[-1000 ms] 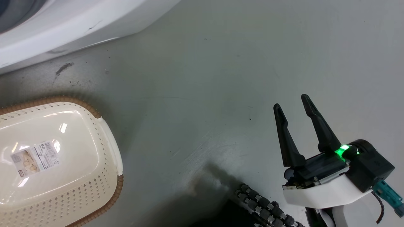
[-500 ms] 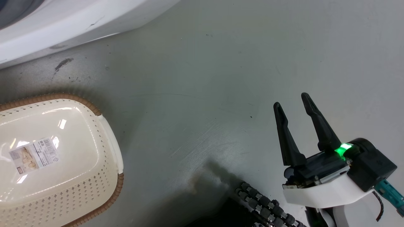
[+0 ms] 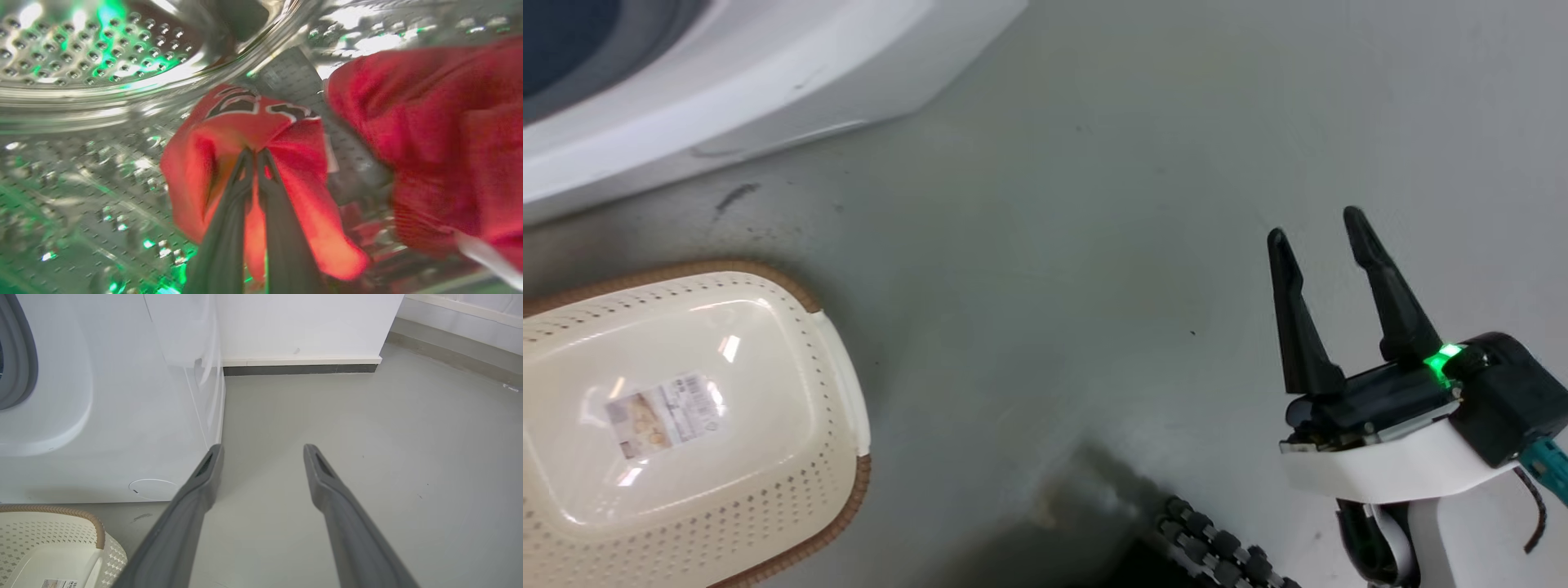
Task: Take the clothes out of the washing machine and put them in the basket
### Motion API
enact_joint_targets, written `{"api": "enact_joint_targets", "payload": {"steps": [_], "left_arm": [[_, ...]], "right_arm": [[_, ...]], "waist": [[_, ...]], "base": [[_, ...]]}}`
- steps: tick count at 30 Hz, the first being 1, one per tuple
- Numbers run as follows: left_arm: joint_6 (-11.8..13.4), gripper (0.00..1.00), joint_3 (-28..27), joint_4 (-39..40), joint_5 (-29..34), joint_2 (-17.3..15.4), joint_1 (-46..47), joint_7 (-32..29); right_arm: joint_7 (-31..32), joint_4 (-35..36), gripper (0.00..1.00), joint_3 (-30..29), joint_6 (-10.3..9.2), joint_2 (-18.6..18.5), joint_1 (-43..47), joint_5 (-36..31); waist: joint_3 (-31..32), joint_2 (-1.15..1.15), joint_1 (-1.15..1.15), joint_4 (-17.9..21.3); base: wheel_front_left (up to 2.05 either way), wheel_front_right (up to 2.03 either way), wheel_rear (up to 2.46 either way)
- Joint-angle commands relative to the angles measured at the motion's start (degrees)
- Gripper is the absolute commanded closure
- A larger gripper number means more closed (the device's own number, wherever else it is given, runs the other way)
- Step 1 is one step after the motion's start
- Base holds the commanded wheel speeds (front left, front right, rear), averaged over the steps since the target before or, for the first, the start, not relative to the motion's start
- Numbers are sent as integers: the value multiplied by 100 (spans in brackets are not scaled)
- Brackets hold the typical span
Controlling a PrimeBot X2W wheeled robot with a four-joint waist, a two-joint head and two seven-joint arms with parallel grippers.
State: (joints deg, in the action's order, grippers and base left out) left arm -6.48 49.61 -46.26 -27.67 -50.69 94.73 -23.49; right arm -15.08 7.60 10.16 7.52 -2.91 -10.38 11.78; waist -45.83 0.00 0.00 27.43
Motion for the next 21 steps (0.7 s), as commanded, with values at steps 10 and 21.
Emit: {"api": "enact_joint_targets", "payload": {"steps": [10,21], "left_arm": [[342,100,-283,-575,-590,883,-1383,2122],[627,100,-696,-712,-1146,1758,-2807,3823]], "right_arm": [[-14,-138,0,-366,-7,3,60,-315],[-14,-303,0,-814,-6,1,320,-675]], "waist": [[1015,0,0,-714],[2108,0,0,-1330]], "base": [[0,0,0],[0,0,0]]}}
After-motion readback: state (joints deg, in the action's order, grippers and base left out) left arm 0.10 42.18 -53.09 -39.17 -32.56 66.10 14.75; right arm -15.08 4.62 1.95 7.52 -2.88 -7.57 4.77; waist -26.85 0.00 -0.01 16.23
